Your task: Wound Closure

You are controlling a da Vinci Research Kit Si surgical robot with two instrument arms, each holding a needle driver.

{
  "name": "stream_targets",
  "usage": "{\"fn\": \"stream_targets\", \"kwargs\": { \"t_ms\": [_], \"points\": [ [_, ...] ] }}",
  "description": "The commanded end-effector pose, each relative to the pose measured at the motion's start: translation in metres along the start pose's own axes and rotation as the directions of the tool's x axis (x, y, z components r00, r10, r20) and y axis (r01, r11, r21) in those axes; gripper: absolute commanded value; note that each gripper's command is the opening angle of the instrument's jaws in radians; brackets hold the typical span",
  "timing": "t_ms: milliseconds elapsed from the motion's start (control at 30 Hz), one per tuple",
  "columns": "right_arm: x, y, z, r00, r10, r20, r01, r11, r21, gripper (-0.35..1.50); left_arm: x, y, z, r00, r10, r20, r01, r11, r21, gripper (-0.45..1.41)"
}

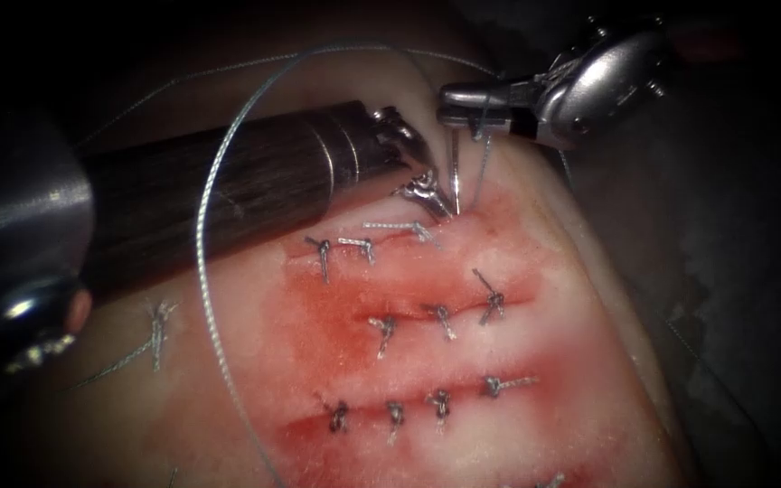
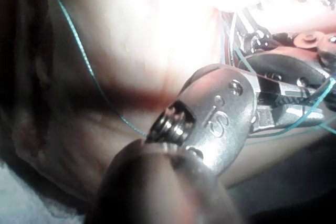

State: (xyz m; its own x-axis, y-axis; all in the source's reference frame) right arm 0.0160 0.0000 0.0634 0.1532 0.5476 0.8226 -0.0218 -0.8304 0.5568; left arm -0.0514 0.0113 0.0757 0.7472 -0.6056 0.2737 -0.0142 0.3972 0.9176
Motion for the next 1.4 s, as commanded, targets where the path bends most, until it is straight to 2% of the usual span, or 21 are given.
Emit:
{"fn": "stream_targets", "kwargs": {
  "t_ms": [33, 433, 700, 1033, 1233, 1267, 1400],
  "points": [
    [0.0009, -0.0006, 0.0007, 1.0, 0.0, 0.002, -0.001, 1.0, 0.004, -0.35, -0.0011, 0.0004, -0.0006, 1.0, 0.007, 0.003, -0.007, 1.0, -0.003, -0.45],
    [0.0014, 0.0003, 0.0012, 1.0, 0.001, 0.003, -0.001, 1.0, 0.013, -0.35, -0.0004, -0.0007, -0.001, 1.0, 0.012, -0.007, -0.012, 1.0, 0.009, -0.45],
    [0.0018, 0.0011, 0.0015, 0.998, 0.065, -0.001, -0.065, 0.998, 0.009, -0.35, -0.001, -0.0009, -0.0014, 1.0, 0.011, 0.001, -0.011, 1.0, 0.009, -0.45],
    [0.0014, 0.0003, 0.0016, 0.989, 0.149, 0.005, -0.149, 0.989, 0.02, -0.35, -0.0009, -0.0009, -0.0013, 1.0, 0.013, -0.001, -0.013, 1.0, 0.009, -0.45],
    [0.0017, 0.0001, 0.0016, 0.977, 0.208, 0.049, -0.208, 0.978, -0.006, -0.35, -0.0008, -0.001, -0.0012, 1.0, 0.014, -0.002, -0.014, 1.0, 0.01, -0.45],
    [0.0018, 0.0, 0.0016, 0.975, 0.211, 0.073, -0.209, 0.977, -0.034, -0.35, -0.0009, -0.001, -0.0013, 1.0, 0.014, -0.002, -0.014, 1.0, 0.011, -0.45],
    [0.0019, 0.0, 0.0016, 0.974, 0.214, 0.07, -0.21, 0.976, -0.058, -0.35, -0.001, -0.0011, -0.0013, 1.0, 0.013, -0.002, -0.013, 1.0, 0.012, -0.45]
  ]
}}
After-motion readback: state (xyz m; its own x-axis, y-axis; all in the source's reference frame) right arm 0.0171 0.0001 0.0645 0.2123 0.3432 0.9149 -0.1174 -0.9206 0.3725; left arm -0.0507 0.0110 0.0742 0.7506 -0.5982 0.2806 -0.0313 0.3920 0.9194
